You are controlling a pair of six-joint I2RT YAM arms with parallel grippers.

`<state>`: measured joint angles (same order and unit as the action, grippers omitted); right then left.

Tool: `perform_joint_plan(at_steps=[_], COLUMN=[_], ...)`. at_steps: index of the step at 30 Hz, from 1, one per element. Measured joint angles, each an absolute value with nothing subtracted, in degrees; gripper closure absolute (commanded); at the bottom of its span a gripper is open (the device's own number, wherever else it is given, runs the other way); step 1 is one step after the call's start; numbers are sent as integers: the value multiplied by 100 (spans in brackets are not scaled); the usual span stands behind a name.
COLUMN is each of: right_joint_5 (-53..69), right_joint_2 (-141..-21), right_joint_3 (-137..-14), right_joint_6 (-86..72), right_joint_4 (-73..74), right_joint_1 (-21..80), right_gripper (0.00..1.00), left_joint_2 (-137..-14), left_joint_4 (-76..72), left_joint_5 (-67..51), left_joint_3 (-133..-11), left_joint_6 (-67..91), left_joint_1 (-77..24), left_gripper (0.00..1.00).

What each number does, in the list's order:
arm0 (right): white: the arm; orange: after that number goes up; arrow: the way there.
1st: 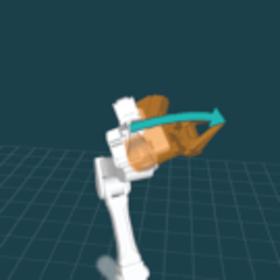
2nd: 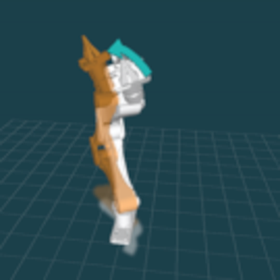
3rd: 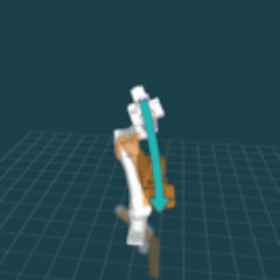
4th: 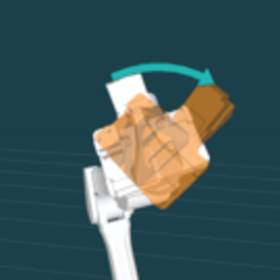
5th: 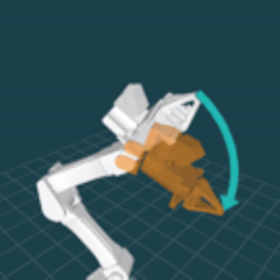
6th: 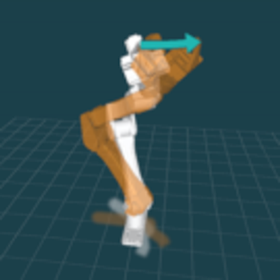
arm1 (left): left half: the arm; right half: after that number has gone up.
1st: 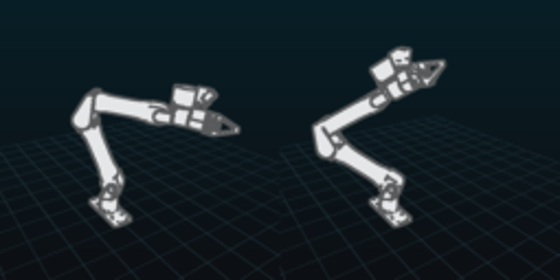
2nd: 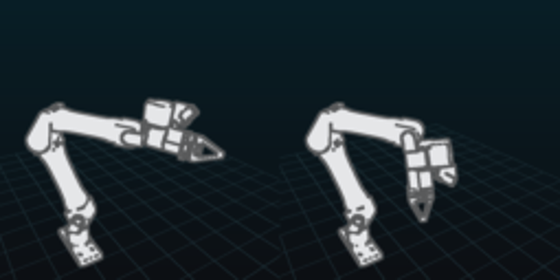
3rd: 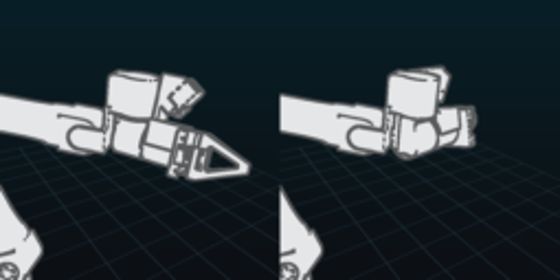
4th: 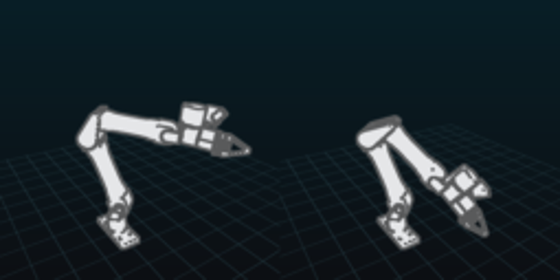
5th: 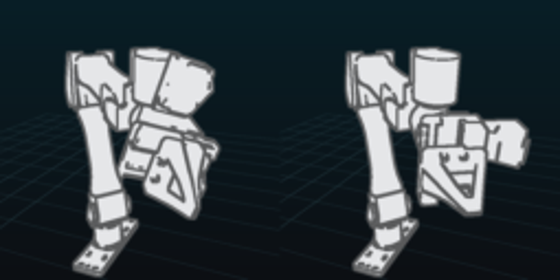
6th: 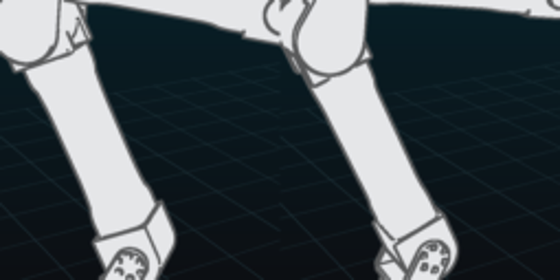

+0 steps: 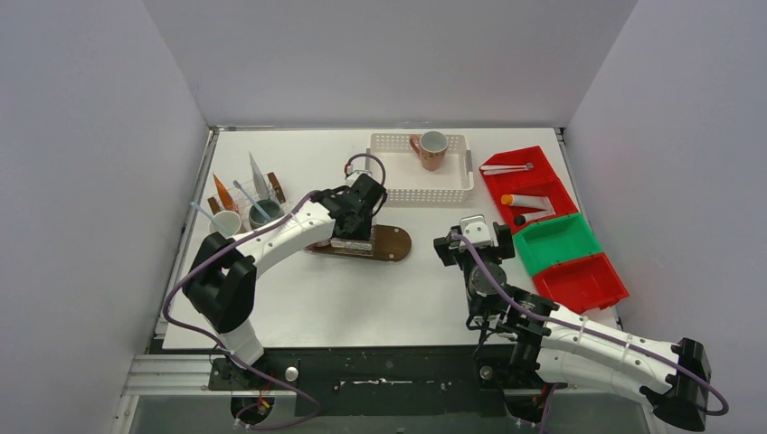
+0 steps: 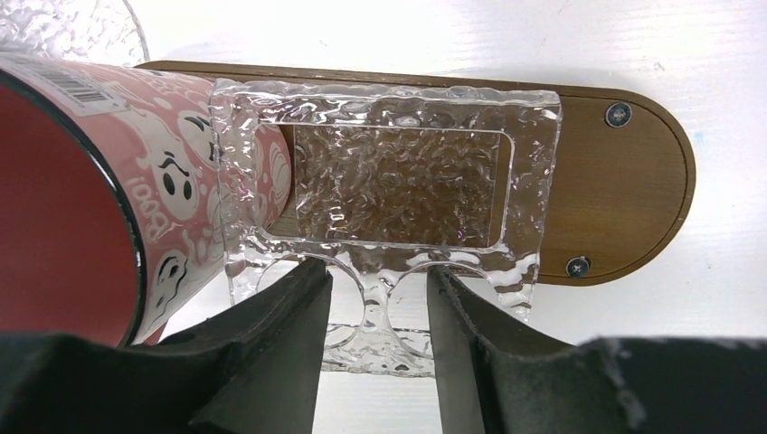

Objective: Prepare toiletry sets of a toothbrush and toothpaste on the tray
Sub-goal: Place the toothpaste holder on the tray, then pick up the cup from the storage box.

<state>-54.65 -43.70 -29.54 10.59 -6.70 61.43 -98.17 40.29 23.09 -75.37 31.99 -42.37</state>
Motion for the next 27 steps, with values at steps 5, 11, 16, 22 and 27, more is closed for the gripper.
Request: perform_joint_plan(at_steps=[5, 11, 16, 22, 27], right_joint_5=[-5468, -5465, -5468, -5492, -5448], right_joint_2=[-4359, -4359, -4359, -4329, -4338], right_joint_3=[-2954, -2956, -3052, -3395, -3667], right_joint_6=[1017, 993, 947, 663, 213], right_joint_4=[-624, -530, -311, 119, 635], right_joint_1=[6143, 6143, 6143, 6040, 5791], right_gripper=[8, 7, 4, 0, 0], left_joint_2=[-9793, -9491, -9028, -8276, -7585], left_joint_4=[4134, 4278, 4362, 4355, 4239], left_joint_5=[2246, 2200, 2158, 1986, 1909], left_joint_3=[-7638, -7752, -7889, -7909, -7811], left_joint_6=[3210, 3173, 3068, 2853, 2567], left_joint_1=[-4226, -4228, -4206, -3854, -3297], left_gripper=[54, 45, 33, 17, 5])
